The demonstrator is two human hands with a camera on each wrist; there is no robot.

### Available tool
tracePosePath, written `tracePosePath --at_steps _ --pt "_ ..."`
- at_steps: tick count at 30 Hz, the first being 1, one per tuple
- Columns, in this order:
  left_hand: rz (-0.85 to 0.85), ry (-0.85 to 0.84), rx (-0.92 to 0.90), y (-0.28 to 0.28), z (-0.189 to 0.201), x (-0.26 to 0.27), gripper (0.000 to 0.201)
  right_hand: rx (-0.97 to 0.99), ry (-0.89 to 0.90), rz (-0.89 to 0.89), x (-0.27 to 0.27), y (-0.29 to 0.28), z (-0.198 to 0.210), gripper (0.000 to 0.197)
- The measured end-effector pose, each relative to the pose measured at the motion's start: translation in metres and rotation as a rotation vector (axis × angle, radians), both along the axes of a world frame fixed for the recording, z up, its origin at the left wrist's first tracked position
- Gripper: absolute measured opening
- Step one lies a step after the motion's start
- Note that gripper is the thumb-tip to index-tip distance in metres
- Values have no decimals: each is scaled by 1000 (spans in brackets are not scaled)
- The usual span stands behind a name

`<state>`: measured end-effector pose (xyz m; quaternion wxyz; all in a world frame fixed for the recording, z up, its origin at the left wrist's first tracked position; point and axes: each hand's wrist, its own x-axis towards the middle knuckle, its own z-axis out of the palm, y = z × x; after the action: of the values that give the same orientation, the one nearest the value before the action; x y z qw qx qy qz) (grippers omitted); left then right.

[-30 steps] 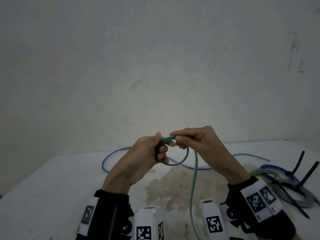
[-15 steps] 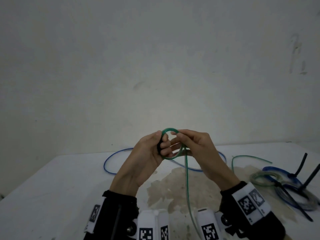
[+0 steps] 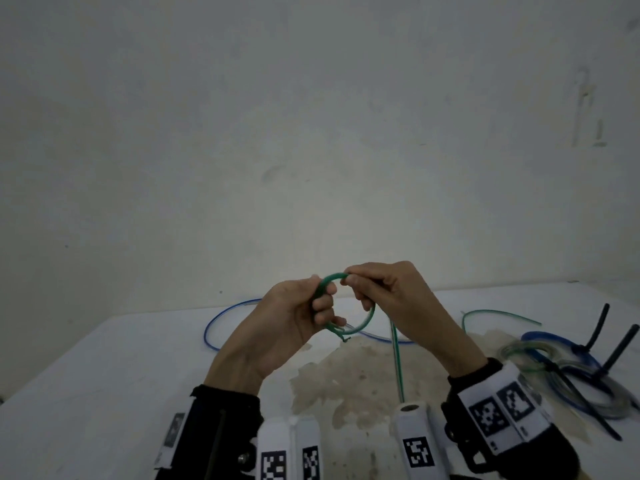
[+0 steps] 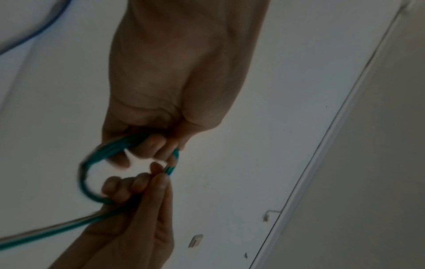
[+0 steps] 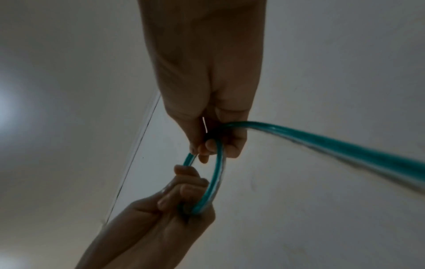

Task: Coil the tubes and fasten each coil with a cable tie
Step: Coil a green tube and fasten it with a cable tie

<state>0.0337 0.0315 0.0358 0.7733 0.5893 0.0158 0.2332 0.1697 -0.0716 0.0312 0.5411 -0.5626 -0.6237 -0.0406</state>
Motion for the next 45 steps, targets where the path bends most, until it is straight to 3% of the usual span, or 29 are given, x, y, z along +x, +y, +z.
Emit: tracePosePath --at_steps 2,6,9,14,19,24,26,28,32,35,38,40,45 --pt "77 -37 -12 -5 1 5 29 39 98 26 -3 2 0 17" --pt "195 -224 -151 -11 4 14 33 18 610 231 -10 6 -5 25" --pt "299 -338 -248 -10 3 17 34 22 762 296 -20 13 -11 28" --pt "364 -422 -323 -11 0 21 34 80 610 187 -30 20 -12 22" --pt "180 -310 -269 -11 4 11 31 80 576 141 -18 11 -6 23" --pt "151 -31 -41 1 8 -4 41 -87 162 -21 -4 2 1 20" --pt "168 -1 39 2 8 -5 37 -129 68 -54 -5 1 2 20" --pt "177 -59 32 -1 8 -2 31 -97 138 -8 -9 1 3 19" --pt "214 -240 -100 -12 9 8 34 17 639 246 -19 3 2 24" --pt "276 -388 -231 -11 7 13 35 59 851 379 -24 7 0 32" --pt "326 -464 -315 -8 6 14 34 81 842 453 -29 11 -1 32" --pt "324 -474 -336 -9 5 15 34 140 785 411 -31 13 -4 28" --pt "164 -397 -281 -15 4 12 35 250 713 276 -21 8 -4 20"
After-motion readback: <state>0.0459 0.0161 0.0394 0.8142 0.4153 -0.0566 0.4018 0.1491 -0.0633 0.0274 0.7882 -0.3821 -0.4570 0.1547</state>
